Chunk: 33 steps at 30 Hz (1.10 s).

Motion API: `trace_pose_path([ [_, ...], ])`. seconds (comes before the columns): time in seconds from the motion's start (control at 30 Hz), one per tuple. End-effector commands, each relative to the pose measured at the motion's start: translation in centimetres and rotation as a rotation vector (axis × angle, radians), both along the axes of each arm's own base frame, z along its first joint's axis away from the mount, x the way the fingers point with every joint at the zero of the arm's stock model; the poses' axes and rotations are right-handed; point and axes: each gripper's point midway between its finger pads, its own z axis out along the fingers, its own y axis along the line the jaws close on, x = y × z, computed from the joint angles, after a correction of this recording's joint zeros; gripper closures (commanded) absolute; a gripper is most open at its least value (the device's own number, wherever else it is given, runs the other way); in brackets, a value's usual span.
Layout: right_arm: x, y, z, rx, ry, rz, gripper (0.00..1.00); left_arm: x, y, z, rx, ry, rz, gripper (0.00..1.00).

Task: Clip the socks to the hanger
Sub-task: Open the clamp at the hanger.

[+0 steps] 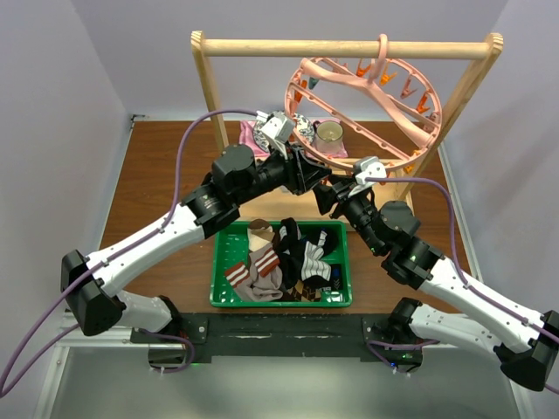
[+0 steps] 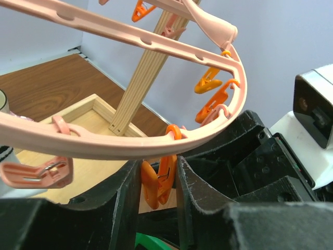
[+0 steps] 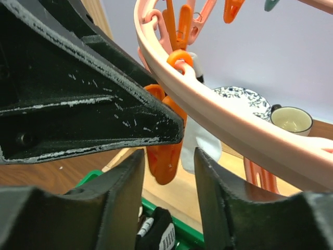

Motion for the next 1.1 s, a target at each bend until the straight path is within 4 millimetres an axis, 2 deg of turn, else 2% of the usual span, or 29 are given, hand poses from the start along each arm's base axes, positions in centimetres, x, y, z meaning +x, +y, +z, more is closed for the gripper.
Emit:
trace_pose_path([
  [0.0, 0.1, -0.8, 3.3, 0.065, -0.069, -0.028, 0.5, -0.5, 1.2, 2.1, -0.059, -0.032, 0.011, 0.99],
  [0.13, 0.4, -1.0, 3.8, 0.056, -0.085, -0.047, 0.5, -0.7, 1.3, 2.1, -0.062, -0.029, 0.005, 0.99],
  [0.33, 0.3, -0.1, 4.5, 0.061, -0.109, -0.011, 0.59, -1.0, 1.4, 2.4, -0.068, -0.028, -0.006, 0.98],
  [0.47, -0.1, 0.0, 4.9, 0.057, -0.119, 0.014, 0.69, -0.9, 1.5, 2.2, -0.064, -0.026, -0.003, 0.98],
  [0.5, -0.2, -0.1, 5.0, 0.056, -0.121, 0.015, 0.75, -1.0, 1.5, 2.2, -0.064, -0.026, -0.005, 0.98],
  [0.6, -0.5, -0.3, 5.3, 0.059, -0.127, 0.021, 0.84, -0.8, 1.6, 2.0, -0.062, -0.025, -0.002, 0.95],
  [0.63, -0.7, -0.3, 5.3, 0.056, -0.126, 0.027, 0.86, -0.9, 1.6, 2.1, -0.064, -0.025, -0.003, 0.83],
  [0.67, -0.7, -0.3, 5.4, 0.059, -0.127, 0.03, 0.88, -0.8, 1.5, 2.1, -0.065, -0.024, -0.003, 0.76],
  [0.7, -0.8, -0.3, 5.4, 0.058, -0.125, 0.032, 0.9, -0.8, 1.4, 2.0, -0.064, -0.022, -0.005, 0.74],
  [0.77, -0.8, -0.2, 5.3, 0.058, -0.122, 0.036, 0.93, -0.7, 1.5, 2.2, -0.067, -0.018, 0.001, 0.63],
  [0.8, -0.7, -0.1, 5.1, 0.055, -0.118, 0.034, 0.94, -0.6, 1.5, 2.2, -0.067, -0.018, 0.004, 0.45],
  [0.83, -0.7, -0.1, 5.2, 0.058, -0.12, 0.036, 0.96, -0.6, 1.4, 2.1, -0.065, -0.016, 0.005, 0.38],
  [0.9, -0.7, 0.0, 5.0, 0.055, -0.117, 0.036, 0.96, -0.5, 1.5, 2.4, -0.07, -0.014, 0.014, 0.3],
  [1.07, -0.1, -0.1, 4.6, 0.046, -0.108, 0.012, 0.98, -0.3, 1.7, 3.1, -0.081, 0.012, 0.034, 0.27],
])
